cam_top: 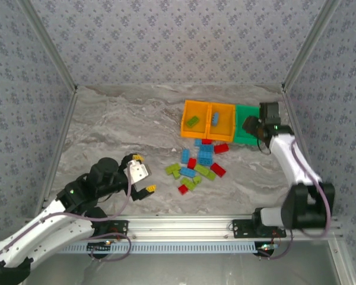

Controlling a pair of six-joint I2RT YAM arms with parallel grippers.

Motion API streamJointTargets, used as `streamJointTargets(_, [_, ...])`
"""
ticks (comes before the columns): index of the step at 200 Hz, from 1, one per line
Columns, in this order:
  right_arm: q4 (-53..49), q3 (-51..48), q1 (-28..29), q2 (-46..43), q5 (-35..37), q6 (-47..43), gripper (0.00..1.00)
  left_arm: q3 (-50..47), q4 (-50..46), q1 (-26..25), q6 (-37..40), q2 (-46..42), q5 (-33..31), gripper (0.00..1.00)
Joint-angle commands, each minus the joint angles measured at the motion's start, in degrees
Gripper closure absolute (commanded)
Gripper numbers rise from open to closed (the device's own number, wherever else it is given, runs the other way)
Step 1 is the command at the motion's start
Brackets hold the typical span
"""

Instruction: Sort the legos into containers by color

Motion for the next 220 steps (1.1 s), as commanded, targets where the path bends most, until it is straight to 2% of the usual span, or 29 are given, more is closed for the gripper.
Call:
streamJointTargets(1, [0.25,8.22,-1.42,9.28,-5.51,2.59,0.46,-0.30,1.66,0.30,1.08,-1.75,-1.89,0.01])
streamJointTargets(29, [-2.53,15.57,-1.77,16.31,-1.44,5.64,0.34,-0.45,1.77,0.29,0.96,-1.16,-1.68,0.01])
streamJointTargets(48, [-3.13,17.25,-2.74,18.09,-2.72,7.70,0.30,-0.37,1.81,0.24,0.95,-0.49,-1.45,0.01])
streamJointTargets(65, [-4.70,18.58,-2.89,18.23,-3.80,7.36,0.18,-0.37,1.87,0.25,0.99,0.10,-1.40,0.01])
streamJointTargets(91, [-6.46,17.80,-2.96,14.52,-4.66,6.71,0.12,-0.37,1.96,0.27,1.06,0.96,-1.15,0.01])
streamJointTargets(120, [-6.44,10.92,-2.20,3.14,-9.47,6.71,0.10,0.08,2.09,0.36,-0.91,1.90,-1.73,0.01])
streamJointTargets(148, [-7.92,0.58,3.65,-14.59,-11.14,6.70,0.08,5.47,0.16,1.71,-11.53,6.51,-5.92,0.01])
streamJointTargets(167, [-12.56,-3.58,10.57,-26.25,-11.97,4.57,0.08,14.79,-5.29,1.72,-25.84,13.64,-13.40,0.01])
streamJointTargets(180, [-15.92,-5.17,17.34,-32.43,-12.25,4.05,0.08,19.87,-8.19,1.72,-34.67,19.55,-15.14,0.01])
streamJointTargets(198, [-21.04,-5.53,24.32,-36.25,-16.15,2.45,0.07,23.56,-7.65,1.75,-44.48,28.58,-14.90,0.01])
streamJointTargets(220, [-26.52,-3.41,30.92,-35.45,-21.75,1.17,0.07,23.93,0.63,1.75,-54.06,39.09,-11.84,0.03])
